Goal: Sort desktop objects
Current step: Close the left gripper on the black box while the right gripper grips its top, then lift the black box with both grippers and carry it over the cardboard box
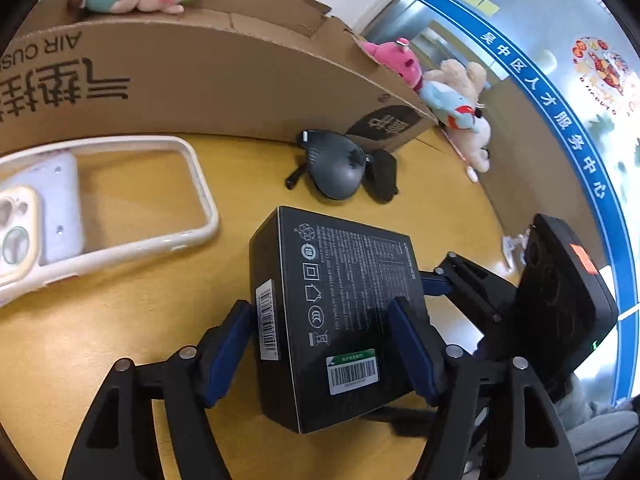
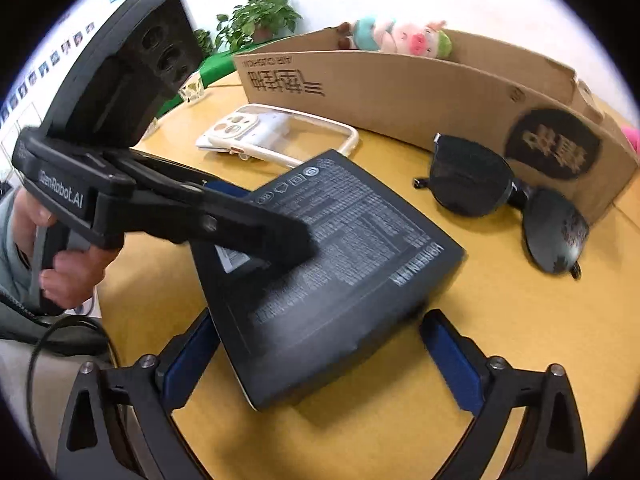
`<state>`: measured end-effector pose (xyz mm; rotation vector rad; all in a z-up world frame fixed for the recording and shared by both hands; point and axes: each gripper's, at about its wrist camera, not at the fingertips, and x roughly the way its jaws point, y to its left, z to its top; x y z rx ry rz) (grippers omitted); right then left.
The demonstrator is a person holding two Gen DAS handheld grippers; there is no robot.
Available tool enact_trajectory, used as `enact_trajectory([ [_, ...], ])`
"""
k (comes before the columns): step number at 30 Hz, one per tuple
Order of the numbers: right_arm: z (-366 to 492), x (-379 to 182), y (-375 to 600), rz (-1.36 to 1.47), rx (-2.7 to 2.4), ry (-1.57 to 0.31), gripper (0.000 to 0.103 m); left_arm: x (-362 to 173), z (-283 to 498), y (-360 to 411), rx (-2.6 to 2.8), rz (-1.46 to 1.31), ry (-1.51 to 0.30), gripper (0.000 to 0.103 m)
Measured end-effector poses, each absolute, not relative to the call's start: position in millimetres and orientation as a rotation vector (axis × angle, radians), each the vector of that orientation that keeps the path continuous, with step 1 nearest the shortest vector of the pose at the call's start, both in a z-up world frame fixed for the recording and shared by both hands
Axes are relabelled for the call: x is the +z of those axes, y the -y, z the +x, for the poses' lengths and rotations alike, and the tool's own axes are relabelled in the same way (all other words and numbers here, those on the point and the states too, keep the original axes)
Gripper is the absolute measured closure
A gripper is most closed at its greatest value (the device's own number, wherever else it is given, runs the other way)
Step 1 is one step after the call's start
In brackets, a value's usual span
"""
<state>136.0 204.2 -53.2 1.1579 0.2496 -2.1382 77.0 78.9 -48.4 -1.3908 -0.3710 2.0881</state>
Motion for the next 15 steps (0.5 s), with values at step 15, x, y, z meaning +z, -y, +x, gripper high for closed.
enact_trajectory([
  [15, 95, 69, -183, 0.703, -2.375, -0.471, 0.014, 93, 44, -66, 2.381, -0.971, 0.223, 0.040],
])
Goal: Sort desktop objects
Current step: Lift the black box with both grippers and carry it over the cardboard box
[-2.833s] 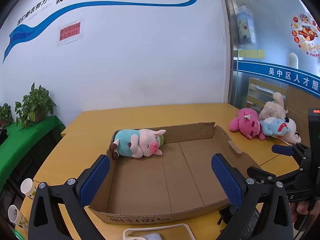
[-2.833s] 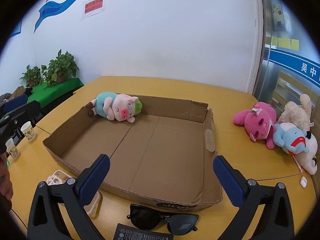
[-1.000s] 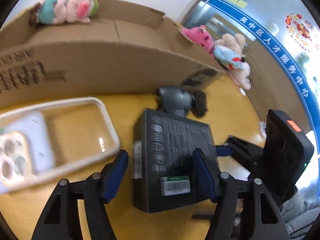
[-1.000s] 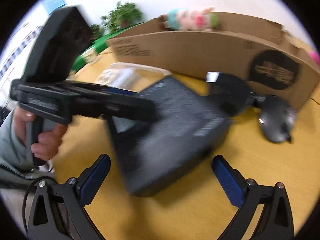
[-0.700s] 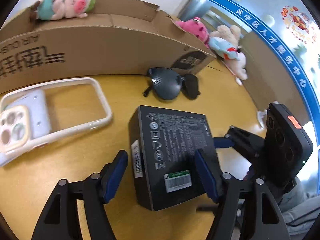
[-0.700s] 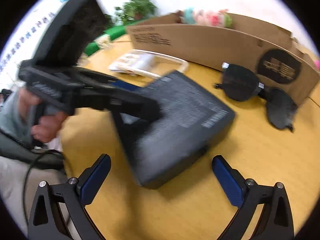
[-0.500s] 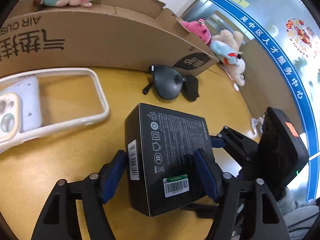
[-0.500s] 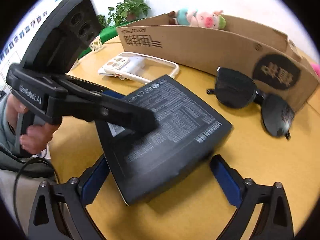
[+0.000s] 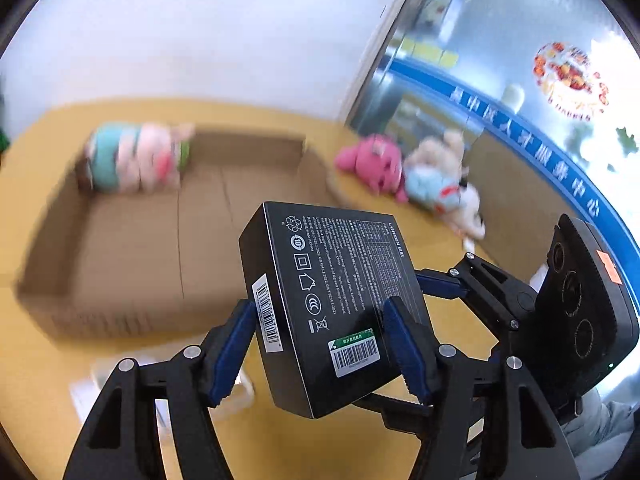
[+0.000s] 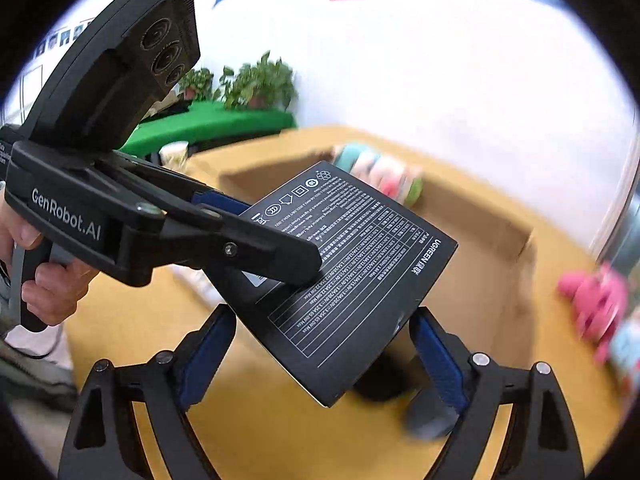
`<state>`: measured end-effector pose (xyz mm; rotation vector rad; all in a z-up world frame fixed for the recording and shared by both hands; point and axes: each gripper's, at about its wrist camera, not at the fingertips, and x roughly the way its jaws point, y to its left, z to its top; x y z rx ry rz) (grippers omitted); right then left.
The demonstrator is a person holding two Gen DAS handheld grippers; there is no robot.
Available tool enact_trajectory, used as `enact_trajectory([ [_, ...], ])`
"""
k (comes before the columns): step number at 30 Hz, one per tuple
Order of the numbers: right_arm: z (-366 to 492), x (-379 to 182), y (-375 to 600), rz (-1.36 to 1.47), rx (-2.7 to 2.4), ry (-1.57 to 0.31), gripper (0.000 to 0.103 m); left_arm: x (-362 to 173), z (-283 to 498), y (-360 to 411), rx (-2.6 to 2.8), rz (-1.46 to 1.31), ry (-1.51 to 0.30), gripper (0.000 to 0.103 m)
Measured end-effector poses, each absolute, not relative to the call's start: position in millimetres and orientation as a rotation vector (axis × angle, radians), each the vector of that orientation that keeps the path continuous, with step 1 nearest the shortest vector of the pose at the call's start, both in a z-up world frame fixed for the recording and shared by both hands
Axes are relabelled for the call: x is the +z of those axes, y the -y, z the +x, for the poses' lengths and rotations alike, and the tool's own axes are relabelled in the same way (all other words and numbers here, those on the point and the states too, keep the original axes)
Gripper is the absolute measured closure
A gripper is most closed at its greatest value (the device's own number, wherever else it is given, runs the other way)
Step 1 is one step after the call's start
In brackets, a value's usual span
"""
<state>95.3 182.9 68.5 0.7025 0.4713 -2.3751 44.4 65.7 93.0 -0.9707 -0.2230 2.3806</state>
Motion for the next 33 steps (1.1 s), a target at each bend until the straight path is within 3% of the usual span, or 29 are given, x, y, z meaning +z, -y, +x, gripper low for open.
enact_trajectory([
  [9, 15, 184, -175, 0.381, -2.486, -0.595, 0.014, 214, -28, -62, 2.527, -0.615, 0.088, 0.039],
  [16, -33, 225, -175, 0.300, -2.521, -0.596, 0.014, 259, -83, -62, 2.542, -0.535, 0.052, 0.039],
  [23, -102, 205, -172, 0.424, -2.476, -0.531, 0.014, 234, -150, -64, 2.545, -0.636, 0.070, 0.039],
  [33, -222, 108, -175, 0.805, -2.348, -0.439, 0.014, 126, -265, -79, 2.472, -1.016, 0.137, 0.039],
])
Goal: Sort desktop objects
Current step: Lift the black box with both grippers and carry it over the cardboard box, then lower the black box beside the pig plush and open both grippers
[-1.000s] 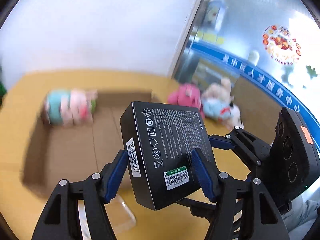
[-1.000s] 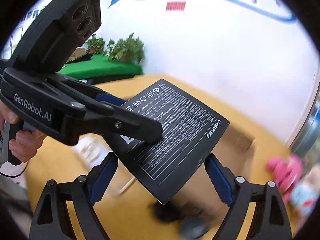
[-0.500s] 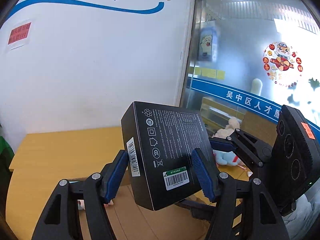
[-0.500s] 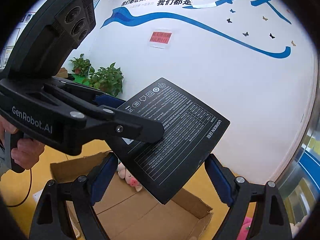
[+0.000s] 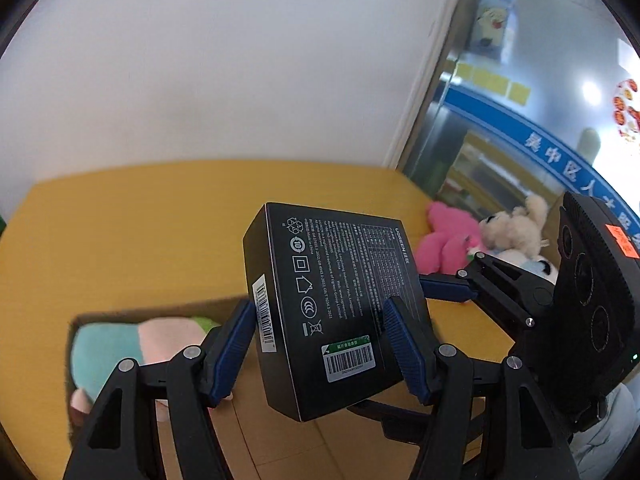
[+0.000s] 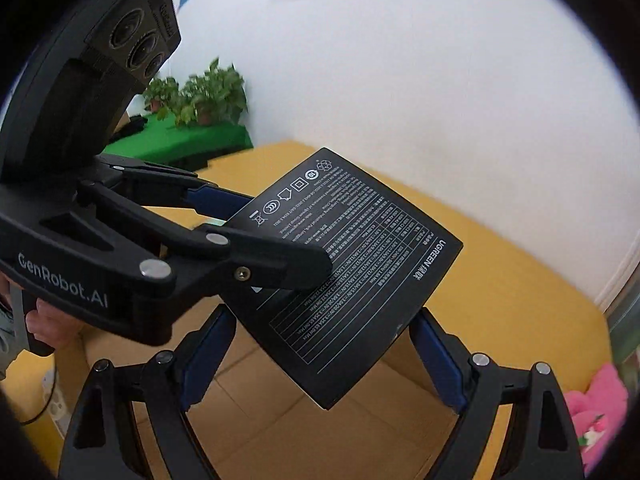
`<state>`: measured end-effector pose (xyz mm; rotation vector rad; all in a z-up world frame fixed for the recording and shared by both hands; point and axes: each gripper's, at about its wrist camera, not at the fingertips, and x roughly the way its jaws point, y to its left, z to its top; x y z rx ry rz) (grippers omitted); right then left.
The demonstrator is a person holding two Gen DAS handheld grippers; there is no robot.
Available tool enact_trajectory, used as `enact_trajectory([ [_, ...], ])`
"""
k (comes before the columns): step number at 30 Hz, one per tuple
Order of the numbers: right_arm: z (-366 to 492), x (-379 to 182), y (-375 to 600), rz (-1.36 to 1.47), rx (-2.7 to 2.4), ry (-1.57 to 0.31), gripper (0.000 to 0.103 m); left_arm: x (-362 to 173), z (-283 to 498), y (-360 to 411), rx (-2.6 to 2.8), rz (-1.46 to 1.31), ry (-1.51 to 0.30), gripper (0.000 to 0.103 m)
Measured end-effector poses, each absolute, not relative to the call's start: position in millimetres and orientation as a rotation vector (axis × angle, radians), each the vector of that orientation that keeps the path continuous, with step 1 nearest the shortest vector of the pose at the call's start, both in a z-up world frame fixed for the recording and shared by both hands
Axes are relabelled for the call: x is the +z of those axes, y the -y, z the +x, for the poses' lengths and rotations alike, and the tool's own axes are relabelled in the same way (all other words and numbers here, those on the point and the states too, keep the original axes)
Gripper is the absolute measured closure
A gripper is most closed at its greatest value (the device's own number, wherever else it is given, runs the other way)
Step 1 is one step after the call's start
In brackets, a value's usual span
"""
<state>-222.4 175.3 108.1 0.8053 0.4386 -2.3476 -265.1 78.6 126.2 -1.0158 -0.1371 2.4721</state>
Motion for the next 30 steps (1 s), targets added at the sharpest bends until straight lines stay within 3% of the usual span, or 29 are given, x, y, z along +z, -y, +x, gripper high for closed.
enact_trajectory([
  [9, -256, 22, -174, 1.069, -2.249, -0.344, 0.014, 38, -315, -96, 2.353, -1.347, 0.174, 0.039],
  [19, -258, -13, -166, 1.224, -2.218, -0.374, 0.014, 3, -328, -113, 2.306, -1.516, 0.098, 0.042],
  [23, -242, 11, -173, 1.204, -2.307, -0.375, 0.014, 24, -313, -103, 2.382, -1.461, 0.074, 0.042],
  [28, -180, 71, -197, 0.993, -2.443, -0.418, 0.012, 97, -249, -74, 2.596, -1.173, 0.028, 0.037],
  [30, -147, 93, -204, 0.907, -2.520, -0.423, 0.006, 126, -208, -62, 2.714, -1.028, -0.023, 0.019],
])
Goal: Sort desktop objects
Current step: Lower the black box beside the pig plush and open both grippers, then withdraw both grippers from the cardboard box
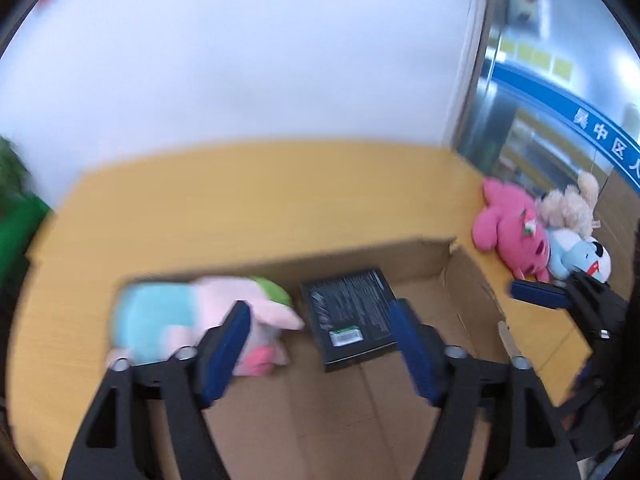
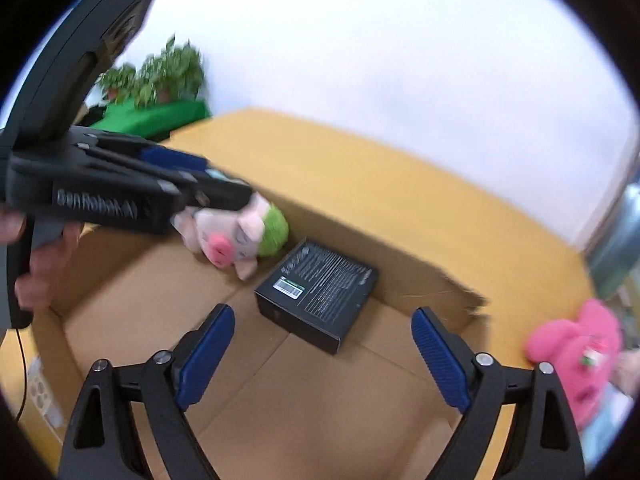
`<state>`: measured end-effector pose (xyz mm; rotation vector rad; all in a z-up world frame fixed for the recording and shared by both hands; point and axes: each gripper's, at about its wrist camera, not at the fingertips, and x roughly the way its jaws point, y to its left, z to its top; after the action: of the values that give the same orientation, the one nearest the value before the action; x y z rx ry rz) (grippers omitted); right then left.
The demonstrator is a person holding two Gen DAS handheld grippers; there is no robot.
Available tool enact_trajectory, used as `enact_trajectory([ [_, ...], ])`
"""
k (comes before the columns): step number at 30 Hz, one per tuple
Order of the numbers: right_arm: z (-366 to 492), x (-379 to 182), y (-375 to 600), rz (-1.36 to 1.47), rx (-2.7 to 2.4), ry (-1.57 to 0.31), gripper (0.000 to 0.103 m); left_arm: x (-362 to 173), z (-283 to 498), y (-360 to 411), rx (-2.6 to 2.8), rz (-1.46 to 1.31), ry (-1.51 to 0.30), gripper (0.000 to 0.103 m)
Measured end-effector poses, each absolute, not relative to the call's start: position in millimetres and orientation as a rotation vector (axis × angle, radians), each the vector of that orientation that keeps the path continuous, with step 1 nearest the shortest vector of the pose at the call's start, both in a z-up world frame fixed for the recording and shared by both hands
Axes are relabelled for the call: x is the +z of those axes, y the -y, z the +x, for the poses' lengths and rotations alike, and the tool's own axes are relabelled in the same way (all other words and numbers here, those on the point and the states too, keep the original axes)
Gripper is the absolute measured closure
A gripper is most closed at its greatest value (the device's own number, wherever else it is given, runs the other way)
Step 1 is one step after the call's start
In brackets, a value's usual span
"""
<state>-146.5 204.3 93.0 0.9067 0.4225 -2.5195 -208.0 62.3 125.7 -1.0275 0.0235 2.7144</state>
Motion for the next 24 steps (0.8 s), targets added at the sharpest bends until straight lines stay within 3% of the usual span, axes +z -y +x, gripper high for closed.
enact_trajectory([
  [1, -130, 100, -206, 0.879, -2.560, -0.402, 0.000, 137, -189, -59, 2.764, -0.954, -0.040, 0.014],
  [3, -103, 108, -200, 0.843, -2.640, -0.352, 0.000, 155, -147, -51, 2.834, -0.820, -0.035, 0.000],
  [8, -52, 96, -204, 0.854, -2.819, -0.312, 0.000, 162, -72, -40, 2.901, -0.681, 0.028, 0.000],
  [13, -23, 85, -210, 0.862, -2.832, -0.278, 0.000, 154, -30, -47, 2.918, -0.680, -0.021, 0.000],
  [24, 11, 91, -208, 0.853, -2.816, -0.258, 0.000, 144, 8, -42, 2.941, -0.741, -0.013, 0.000],
])
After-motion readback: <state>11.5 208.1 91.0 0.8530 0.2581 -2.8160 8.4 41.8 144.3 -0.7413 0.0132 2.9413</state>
